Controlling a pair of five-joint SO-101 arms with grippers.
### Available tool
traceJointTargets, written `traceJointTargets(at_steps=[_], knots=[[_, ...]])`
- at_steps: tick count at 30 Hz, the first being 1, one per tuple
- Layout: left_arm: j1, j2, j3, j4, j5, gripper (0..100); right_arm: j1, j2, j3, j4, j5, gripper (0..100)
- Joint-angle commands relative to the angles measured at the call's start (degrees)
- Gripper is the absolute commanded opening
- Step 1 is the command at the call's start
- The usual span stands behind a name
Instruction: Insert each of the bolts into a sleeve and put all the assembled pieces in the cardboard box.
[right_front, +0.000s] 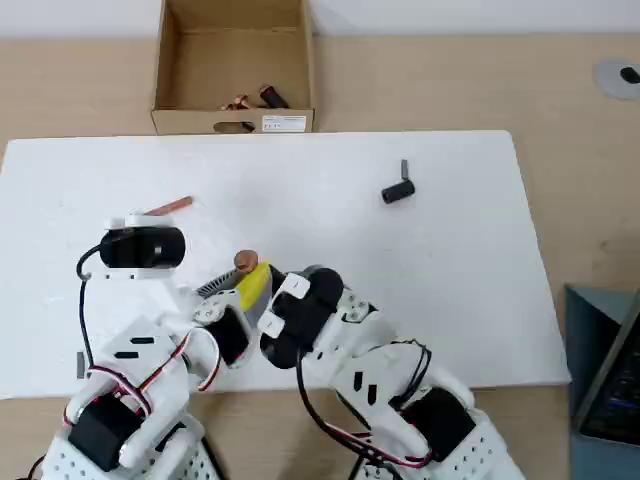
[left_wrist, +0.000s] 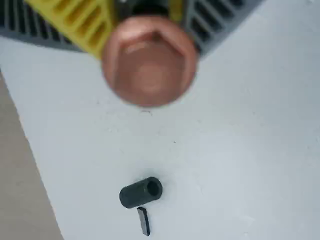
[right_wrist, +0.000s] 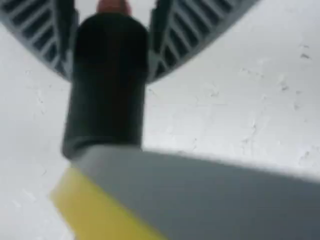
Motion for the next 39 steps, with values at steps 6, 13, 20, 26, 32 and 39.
traceJointTargets(at_steps=[6,13,20,26,32,39], knots=[[-2.73,0.13,-2.02,1.23,-3.08,19,-0.04,-8.57,-5.14,-1.76,0.35,0.9],[-6.24,0.31,-7.21,1.23,-4.40,20,-0.04,-8.57,-4.88,-1.49,0.35,0.9],[-9.49,0.31,-13.89,0.97,-7.91,18,-0.04,-8.57,-4.79,-1.41,0.35,0.9],[-14.07,-0.04,-14.51,0.79,-15.74,2,-0.04,-8.48,-4.79,-1.32,0.35,0.9],[-22.33,-0.04,-9.85,0.88,-20.48,0,3.03,-8.48,-4.44,-1.32,0.26,0.9],[-33.14,-0.04,6.51,-1.93,-26.90,0,10.95,-6.81,-4.18,1.67,-5.27,0.9]])
